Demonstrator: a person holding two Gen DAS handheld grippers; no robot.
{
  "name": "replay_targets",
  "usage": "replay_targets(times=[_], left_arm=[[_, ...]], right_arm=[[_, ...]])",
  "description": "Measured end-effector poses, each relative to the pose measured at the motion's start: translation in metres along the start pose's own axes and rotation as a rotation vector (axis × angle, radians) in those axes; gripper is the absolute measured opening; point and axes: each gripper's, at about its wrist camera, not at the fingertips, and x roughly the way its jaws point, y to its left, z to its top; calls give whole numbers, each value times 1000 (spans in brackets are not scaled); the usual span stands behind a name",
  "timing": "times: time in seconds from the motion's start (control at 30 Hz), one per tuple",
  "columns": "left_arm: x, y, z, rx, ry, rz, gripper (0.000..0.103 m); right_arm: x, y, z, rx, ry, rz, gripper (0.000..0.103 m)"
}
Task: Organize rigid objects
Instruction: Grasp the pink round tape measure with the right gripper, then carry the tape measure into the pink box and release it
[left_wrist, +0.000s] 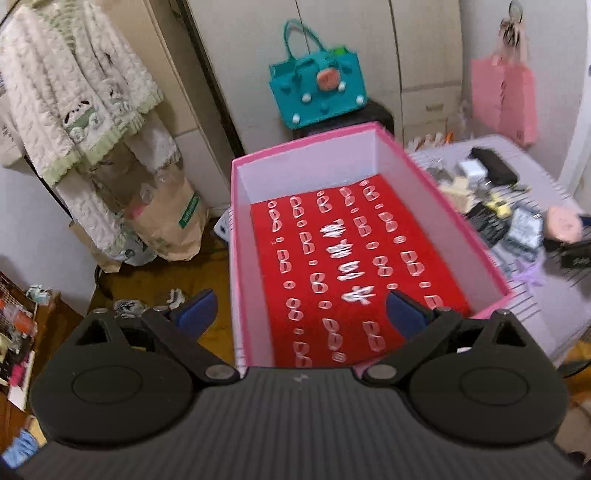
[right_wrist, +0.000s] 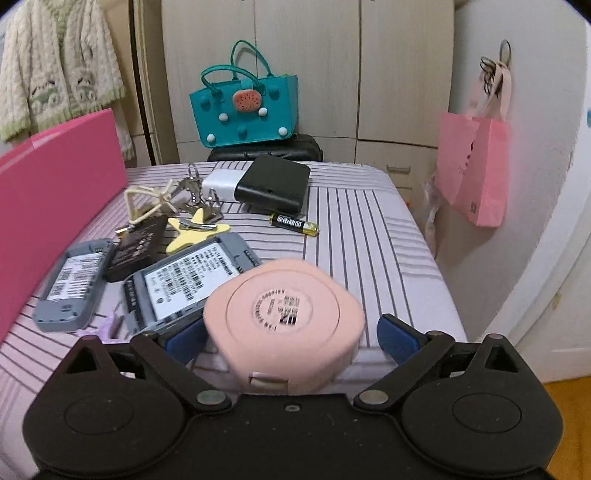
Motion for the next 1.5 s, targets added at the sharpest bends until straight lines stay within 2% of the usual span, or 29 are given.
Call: replay_targets(times=[0.07,0.1,0.17,0.23,0.3,0.33,0.43,0.47,0.5,0.57,0.77,0.87,0.97,1.07,1.17,1.27,1.4,1.5], left_arm=[[20,10,10,12,61,9,99],[30,14,14,36,83,10,97],[48,19,18,76,113,44,96],[64,25,19,82,142,82,86],[77,31,21,88,171,87,69],[84,35,22,80,187,85,66],[97,44,21,73,204,88,45],[99,46,21,75,203,70,37],[99,48,21,69,203,41,22],[97,49,20,57,204,-11,9],[88,40,18,98,152,1,8],[86,44,17,90,142,-13,7],[85,45,18,89,140,-27,7],[84,42,18,110,145,-44,8],[83,42,20,113,158,-56,8],[87,46,24,101,163,-66,8],[87,51,23,88,161,-89,8],[88,55,22,70,159,-103,8]], right_arm=[[2,-1,6,-23,6,-2,99],[2,-2,7,-28,7,16,87],[1,-4,12,-19,24,24,85],[0,-2,14,-51,36,24,85],[-2,-1,15,-56,50,33,85],[-3,-1,16,-50,55,38,85],[-9,-1,20,-36,55,45,85],[-12,-1,22,-32,51,46,85],[-15,-1,25,-29,46,51,85],[-21,0,31,-23,38,59,85],[-34,11,52,-36,11,67,85],[-47,24,72,-49,-18,104,85],[-62,47,101,-86,-42,205,85],[-72,82,134,-132,-24,367,85],[-67,130,167,-183,51,537,86],[-43,181,189,-218,158,641,86],[13,240,204,-237,298,665,86],[53,273,207,-235,354,637,85]])
